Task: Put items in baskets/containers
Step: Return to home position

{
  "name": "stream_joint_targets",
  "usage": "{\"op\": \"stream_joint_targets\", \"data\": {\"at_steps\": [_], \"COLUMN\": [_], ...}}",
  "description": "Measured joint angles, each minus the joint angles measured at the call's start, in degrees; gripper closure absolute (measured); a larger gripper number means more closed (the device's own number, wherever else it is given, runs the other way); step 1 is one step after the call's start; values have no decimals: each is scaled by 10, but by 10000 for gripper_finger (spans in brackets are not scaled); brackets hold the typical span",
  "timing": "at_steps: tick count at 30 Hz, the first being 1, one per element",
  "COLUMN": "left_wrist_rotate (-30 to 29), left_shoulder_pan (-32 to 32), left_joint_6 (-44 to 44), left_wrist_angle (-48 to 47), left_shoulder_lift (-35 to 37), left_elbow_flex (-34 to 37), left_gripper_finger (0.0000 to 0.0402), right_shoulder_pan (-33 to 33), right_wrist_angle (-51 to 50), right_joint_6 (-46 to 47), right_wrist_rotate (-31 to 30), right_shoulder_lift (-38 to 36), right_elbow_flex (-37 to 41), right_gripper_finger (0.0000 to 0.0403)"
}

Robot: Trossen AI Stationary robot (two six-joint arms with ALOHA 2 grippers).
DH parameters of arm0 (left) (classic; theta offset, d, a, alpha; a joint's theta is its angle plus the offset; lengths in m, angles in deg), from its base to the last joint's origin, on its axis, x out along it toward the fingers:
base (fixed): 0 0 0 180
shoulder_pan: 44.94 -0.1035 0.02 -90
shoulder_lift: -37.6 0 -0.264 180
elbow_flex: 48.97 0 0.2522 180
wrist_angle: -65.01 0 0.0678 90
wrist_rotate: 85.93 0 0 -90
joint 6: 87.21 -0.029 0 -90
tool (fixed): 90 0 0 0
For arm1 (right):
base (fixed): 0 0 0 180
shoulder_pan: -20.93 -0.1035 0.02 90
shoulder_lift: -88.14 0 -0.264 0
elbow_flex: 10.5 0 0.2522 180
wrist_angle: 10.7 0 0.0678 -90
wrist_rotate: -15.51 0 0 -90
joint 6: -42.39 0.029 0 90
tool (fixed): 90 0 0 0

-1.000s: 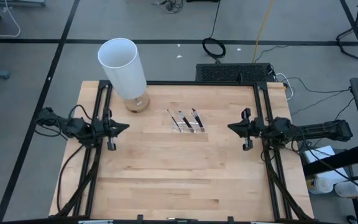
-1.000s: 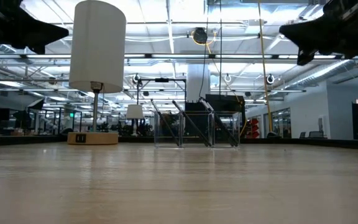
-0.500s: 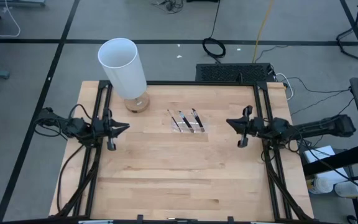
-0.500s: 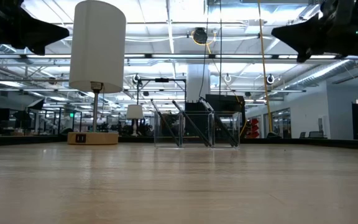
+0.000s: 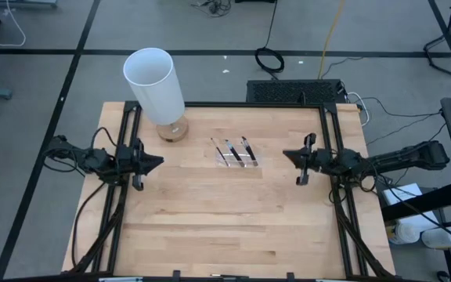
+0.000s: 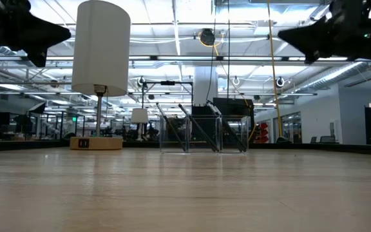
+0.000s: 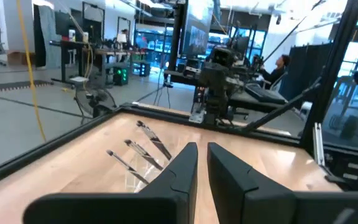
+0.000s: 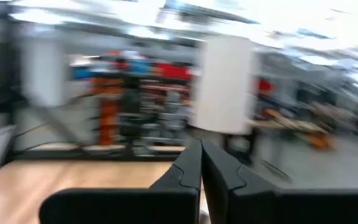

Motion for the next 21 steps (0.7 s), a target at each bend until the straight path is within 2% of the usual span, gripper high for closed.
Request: {"op": "stream_joint_targets", "data": {"at_steps": [2,3,6,10,15,21], "left_wrist_rotate": [0,0,-1,8,2,-2], "left_shoulder_pan": [0,0,0,0,0,-1], "left_joint_6": [-5,-12,-45,-60,-85,-109], "left_wrist_angle": [-4,-6,-7,-29,-16,8], "left_shoulder_lift": [0,0,0,0,0,0], "left_elbow_flex": [0,0,0,0,1,1], "left_gripper_finger": [355,355,355,355,355,355], "right_shoulder_pan": [1,0,0,0,-11,-19], "right_wrist_angle": [-5,-12,-28,-4,-16,-10], "right_joint_6": [31,42,57,82,116,143], "right_wrist_rotate": [-52,-53,0,-17,14,-76], "right_shoulder_lift": [6,10,29,46,65,79], "right_elbow_flex": [0,0,0,0,0,0], "right_gripper_finger": [403,403,403,403,403,403]}}
